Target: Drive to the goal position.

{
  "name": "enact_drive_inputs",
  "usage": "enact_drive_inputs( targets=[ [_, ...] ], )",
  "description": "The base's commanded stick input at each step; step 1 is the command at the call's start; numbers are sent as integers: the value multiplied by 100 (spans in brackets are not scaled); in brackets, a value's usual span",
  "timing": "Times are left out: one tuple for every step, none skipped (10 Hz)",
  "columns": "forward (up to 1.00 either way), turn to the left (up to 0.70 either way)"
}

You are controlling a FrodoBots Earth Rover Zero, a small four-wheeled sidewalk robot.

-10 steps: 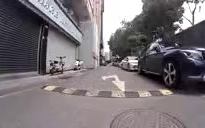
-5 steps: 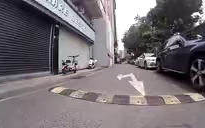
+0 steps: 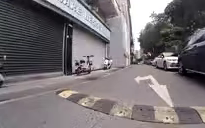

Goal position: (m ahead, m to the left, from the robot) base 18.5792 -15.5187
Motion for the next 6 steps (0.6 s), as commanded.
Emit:
enact_drive_inputs(
  targets=[
    [70,14],
    [70,14],
    [70,-14],
    [70,-14],
    [70,-14],
    [70,-14]
  ],
)
